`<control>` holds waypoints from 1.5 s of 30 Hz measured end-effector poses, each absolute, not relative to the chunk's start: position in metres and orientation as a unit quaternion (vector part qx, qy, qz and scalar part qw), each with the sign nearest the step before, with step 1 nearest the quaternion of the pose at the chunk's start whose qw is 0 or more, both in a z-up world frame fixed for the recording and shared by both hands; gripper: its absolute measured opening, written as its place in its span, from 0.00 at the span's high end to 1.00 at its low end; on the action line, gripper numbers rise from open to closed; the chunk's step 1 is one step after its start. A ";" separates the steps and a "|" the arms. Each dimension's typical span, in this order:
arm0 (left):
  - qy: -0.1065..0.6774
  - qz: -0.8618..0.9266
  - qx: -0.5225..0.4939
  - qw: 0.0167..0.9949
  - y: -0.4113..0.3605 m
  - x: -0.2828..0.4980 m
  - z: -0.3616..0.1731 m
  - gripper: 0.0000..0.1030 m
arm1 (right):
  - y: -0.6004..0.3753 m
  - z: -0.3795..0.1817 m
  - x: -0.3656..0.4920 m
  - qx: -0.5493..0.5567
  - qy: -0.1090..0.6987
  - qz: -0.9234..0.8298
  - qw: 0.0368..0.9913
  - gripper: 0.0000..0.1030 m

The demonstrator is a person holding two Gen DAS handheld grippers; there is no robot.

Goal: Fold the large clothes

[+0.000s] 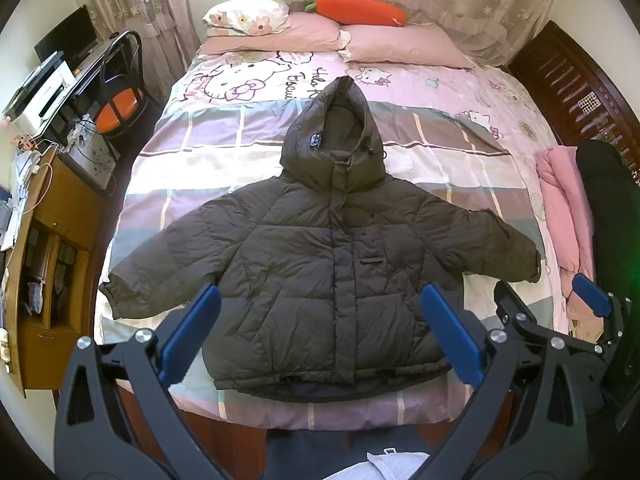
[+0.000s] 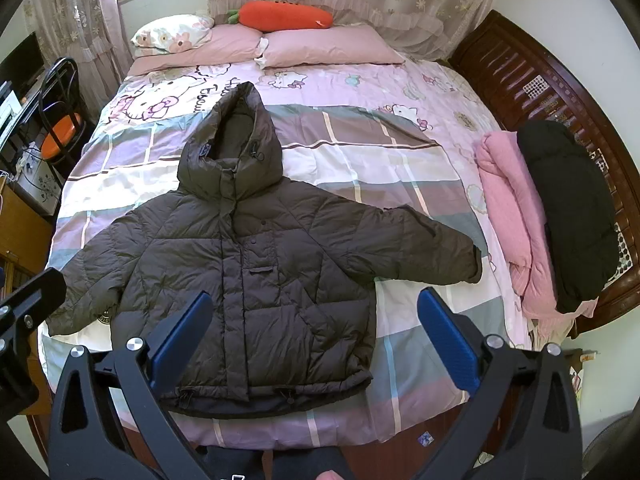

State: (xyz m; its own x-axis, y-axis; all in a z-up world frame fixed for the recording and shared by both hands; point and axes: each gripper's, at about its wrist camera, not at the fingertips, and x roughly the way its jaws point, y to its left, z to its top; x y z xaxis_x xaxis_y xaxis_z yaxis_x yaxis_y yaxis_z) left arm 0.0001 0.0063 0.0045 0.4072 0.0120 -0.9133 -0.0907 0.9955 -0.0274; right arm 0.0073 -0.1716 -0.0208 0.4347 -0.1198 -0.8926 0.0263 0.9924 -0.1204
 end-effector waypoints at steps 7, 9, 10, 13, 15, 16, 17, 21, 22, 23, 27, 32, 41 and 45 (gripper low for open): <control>0.543 0.031 -0.036 0.838 0.007 0.000 0.003 0.02 | -0.172 -0.021 0.007 -0.044 0.530 -0.044 0.845 0.01; 0.543 0.030 -0.036 0.838 0.007 0.000 0.003 0.02 | -0.172 -0.021 0.007 -0.044 0.530 -0.044 0.846 0.01; 0.543 0.030 -0.036 0.838 0.007 0.000 0.003 0.02 | -0.172 -0.021 0.008 -0.044 0.531 -0.044 0.845 0.01; 0.543 0.031 -0.036 0.838 0.008 0.000 0.003 0.02 | -0.172 -0.021 0.008 -0.044 0.530 -0.044 0.845 0.01; 0.543 0.030 -0.037 0.838 0.008 0.000 0.003 0.02 | -0.172 -0.021 0.008 -0.044 0.531 -0.044 0.845 0.01; 0.543 0.030 -0.036 0.838 0.008 0.000 0.003 0.02 | -0.172 -0.021 0.008 -0.044 0.531 -0.044 0.845 0.01; 0.543 0.030 -0.037 0.838 0.008 0.000 0.003 0.02 | -0.172 -0.021 0.008 -0.044 0.531 -0.044 0.845 0.01; 0.544 0.030 -0.036 0.838 0.008 0.000 0.003 0.02 | -0.172 -0.021 0.008 -0.044 0.531 -0.044 0.845 0.01; 0.544 0.031 -0.036 0.838 0.008 0.000 0.003 0.02 | -0.171 -0.021 0.008 -0.045 0.530 -0.044 0.845 0.01; 0.544 0.031 -0.037 0.838 0.008 0.000 0.002 0.02 | -0.171 -0.021 0.008 -0.045 0.530 -0.044 0.845 0.01; 0.544 0.031 -0.036 0.838 0.008 0.000 0.002 0.02 | -0.171 -0.022 0.009 -0.045 0.531 -0.044 0.845 0.01; 0.544 0.030 -0.036 0.838 0.009 0.000 0.002 0.02 | -0.171 -0.022 0.009 -0.045 0.532 -0.043 0.845 0.01; 0.542 0.036 -0.040 0.839 0.018 -0.003 -0.005 0.02 | -0.170 -0.023 0.009 -0.045 0.532 -0.043 0.845 0.01; 0.542 0.036 -0.041 0.838 0.020 -0.003 -0.005 0.02 | -0.169 -0.023 0.009 -0.045 0.532 -0.043 0.844 0.01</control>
State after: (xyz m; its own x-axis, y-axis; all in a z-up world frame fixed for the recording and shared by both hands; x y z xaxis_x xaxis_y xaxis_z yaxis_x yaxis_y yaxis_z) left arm -0.0029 0.0202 -0.0051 0.4089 0.0157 -0.9124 -0.1042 0.9941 -0.0296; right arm 0.0092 -0.1694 -0.0230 0.4292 -0.1212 -0.8950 0.0250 0.9922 -0.1224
